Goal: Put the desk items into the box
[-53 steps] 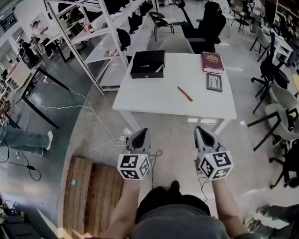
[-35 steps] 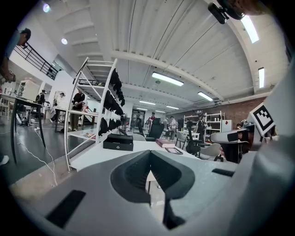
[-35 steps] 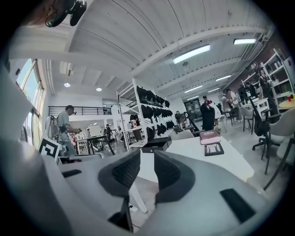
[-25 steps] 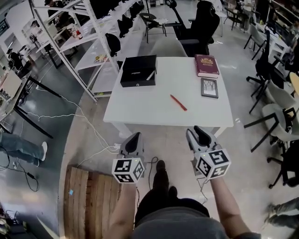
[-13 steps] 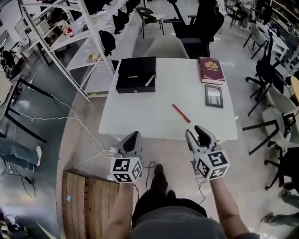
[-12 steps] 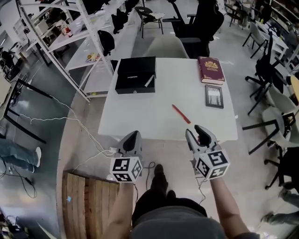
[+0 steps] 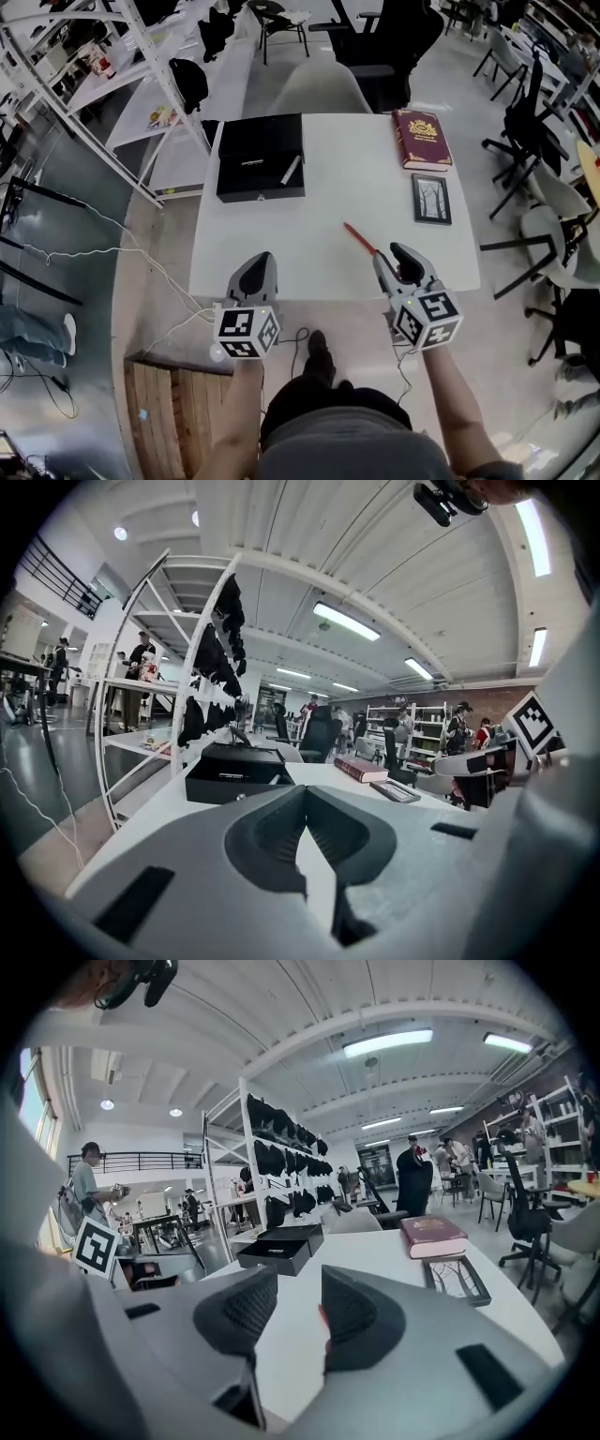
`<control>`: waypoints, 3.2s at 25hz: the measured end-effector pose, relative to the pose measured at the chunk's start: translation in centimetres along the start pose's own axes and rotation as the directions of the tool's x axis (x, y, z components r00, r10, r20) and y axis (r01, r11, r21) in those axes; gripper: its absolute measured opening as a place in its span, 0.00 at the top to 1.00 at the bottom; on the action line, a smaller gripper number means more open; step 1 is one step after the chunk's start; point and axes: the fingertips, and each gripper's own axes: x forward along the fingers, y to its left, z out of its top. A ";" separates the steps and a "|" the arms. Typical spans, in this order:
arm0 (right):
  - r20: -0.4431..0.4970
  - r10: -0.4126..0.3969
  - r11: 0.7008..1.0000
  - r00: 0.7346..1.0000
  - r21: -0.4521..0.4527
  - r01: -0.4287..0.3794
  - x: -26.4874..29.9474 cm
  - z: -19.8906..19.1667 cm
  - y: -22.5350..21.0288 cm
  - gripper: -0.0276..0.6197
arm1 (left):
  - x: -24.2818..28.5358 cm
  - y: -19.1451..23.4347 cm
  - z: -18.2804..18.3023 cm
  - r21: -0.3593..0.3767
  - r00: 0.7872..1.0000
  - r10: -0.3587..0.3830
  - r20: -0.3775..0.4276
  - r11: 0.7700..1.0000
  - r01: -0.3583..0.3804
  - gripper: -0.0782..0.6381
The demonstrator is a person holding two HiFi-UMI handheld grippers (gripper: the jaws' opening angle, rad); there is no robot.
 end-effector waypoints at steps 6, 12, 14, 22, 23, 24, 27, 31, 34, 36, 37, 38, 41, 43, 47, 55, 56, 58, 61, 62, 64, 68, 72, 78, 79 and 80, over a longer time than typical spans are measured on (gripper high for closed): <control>-0.038 -0.030 0.999 0.999 -0.016 0.030 2.1 -0.1 -0.9 0.72 | 2.2 1.4 0.5 0.011 1.000 -0.029 -0.011 1.000 0.029 0.88; -0.066 -0.035 0.998 0.997 -0.044 0.033 3.5 -0.2 -0.8 0.72 | 3.3 2.0 0.2 0.009 0.998 -0.057 -0.024 0.998 0.057 0.88; -0.090 -0.030 0.998 0.996 -0.063 0.024 3.8 -0.5 -0.9 0.72 | 3.7 1.9 0.2 0.011 0.998 -0.063 -0.026 0.998 0.063 0.88; -0.199 0.002 0.993 0.980 -0.118 -0.027 5.3 -2.6 -1.4 0.72 | 4.9 2.2 -0.3 0.002 0.997 -0.062 -0.038 0.998 0.062 0.88; -0.212 0.007 0.992 0.977 -0.122 -0.034 5.5 -2.9 -1.5 0.72 | 5.0 2.3 -0.4 -0.001 0.997 -0.058 -0.041 0.998 0.058 0.88; -0.225 0.013 0.991 0.974 -0.126 -0.042 5.8 -3.2 -1.6 0.72 | 5.1 2.4 -0.5 -0.003 0.998 -0.054 -0.043 0.999 0.054 0.88; -0.271 0.031 0.988 0.962 -0.140 -0.072 6.5 -4.1 -1.9 0.72 | 5.5 2.6 -0.6 -0.009 0.998 -0.042 -0.053 0.999 0.041 0.88; -0.333 0.050 0.982 0.942 -0.156 -0.108 7.3 -5.4 -2.6 0.72 | 5.9 2.9 -0.6 -0.010 0.998 -0.024 -0.063 1.000 0.023 0.88; -0.379 0.064 0.975 0.923 -0.172 -0.139 8.0 -6.5 -2.9 0.72 | 6.2 3.2 -0.8 -0.012 0.998 -0.007 -0.069 1.000 0.006 0.88; -0.405 0.072 0.971 0.912 -0.181 -0.157 8.4 -7.1 -3.0 0.72 | 6.4 3.4 -0.9 -0.015 0.997 0.004 -0.075 1.000 -0.005 0.88; -0.416 0.076 0.969 0.906 -0.183 -0.165 8.6 -7.4 -2.9 0.72 | 6.5 3.5 -1.0 -0.016 0.997 0.009 -0.078 1.000 -0.010 0.88; -0.426 0.080 0.968 0.901 -0.183 -0.173 8.7 -7.7 -2.9 0.72 | 6.5 3.6 -1.1 -0.017 0.997 0.014 -0.082 1.000 -0.015 0.88; -0.458 0.089 0.966 0.884 -0.178 -0.189 9.3 -8.6 -2.9 0.73 | 6.7 3.7 -1.4 -0.019 0.996 0.024 -0.091 0.999 -0.026 0.88; -0.482 0.094 0.965 0.871 -0.170 -0.198 9.6 -9.2 -3.0 0.74 | 6.8 3.8 -1.6 -0.022 0.995 0.030 -0.096 0.999 -0.033 0.88; -0.530 0.094 0.964 0.843 -0.163 -0.210 10.0 -10.2 -3.3 0.74 | 7.0 3.8 -2.0 -0.029 0.993 0.041 -0.107 0.999 -0.044 0.88; -0.587 0.088 0.962 0.805 -0.159 -0.221 10.6 -11.4 -3.7 0.76 | 6.9 4.2 -2.7 -0.046 0.991 0.064 -0.119 0.996 -0.070 0.88; -0.596 0.085 0.962 0.799 -0.160 -0.222 10.6 -11.5 -3.8 0.76 | 6.9 4.2 -2.7 -0.048 0.991 0.066 -0.120 0.996 -0.072 0.88; -0.614 0.079 0.960 0.786 -0.164 -0.225 10.7 -11.8 -3.9 0.77 | 6.9 4.3 -2.8 -0.053 0.990 0.069 -0.121 0.996 -0.076 0.88; -0.638 0.073 0.956 0.766 -0.173 -0.236 10.7 -12.2 -4.1 0.78 | 6.9 4.3 -2.9 -0.059 0.990 0.077 -0.122 0.995 -0.085 0.88; -0.646 0.069 0.955 0.761 -0.178 -0.238 10.7 -12.4 -4.1 0.78 | 6.9 4.3 -3.0 -0.060 0.989 0.080 -0.122 0.994 -0.088 0.88; -0.657 0.055 0.953 0.752 -0.191 -0.237 10.8 -12.7 -4.3 0.80 | 6.9 4.3 -3.1 -0.060 0.989 0.084 -0.125 0.994 -0.092 0.88; -0.670 0.034 0.944 0.742 -0.222 -0.243 11.0 -12.9 -4.4 0.81 | 6.9 4.4 -3.2 -0.062 0.987 0.094 -0.128 0.993 -0.103 0.88; -0.683 0.035 0.938 0.730 -0.230 -0.260 11.0 -13.0 -4.2 0.82 | 6.7 4.5 -3.4 -0.063 0.986 0.102 -0.132 0.992 -0.111 0.88; -0.703 0.040 0.935 0.710 -0.225 -0.276 11.0 -13.1 -4.0 0.85 | 6.7 4.4 -3.1 -0.061 0.986 0.110 -0.127 0.991 -0.119 0.88; -0.705 0.043 0.935 0.708 -0.222 -0.278 11.1 -13.1 -4.1 0.86 | 6.7 4.4 -3.0 -0.062 0.986 0.113 -0.125 0.991 -0.121 0.88; -0.706 0.045 0.935 0.707 -0.219 -0.278 11.1 -13.1 -4.1 0.86 | 6.7 4.4 -2.9 -0.063 0.986 0.114 -0.122 0.990 -0.123 0.88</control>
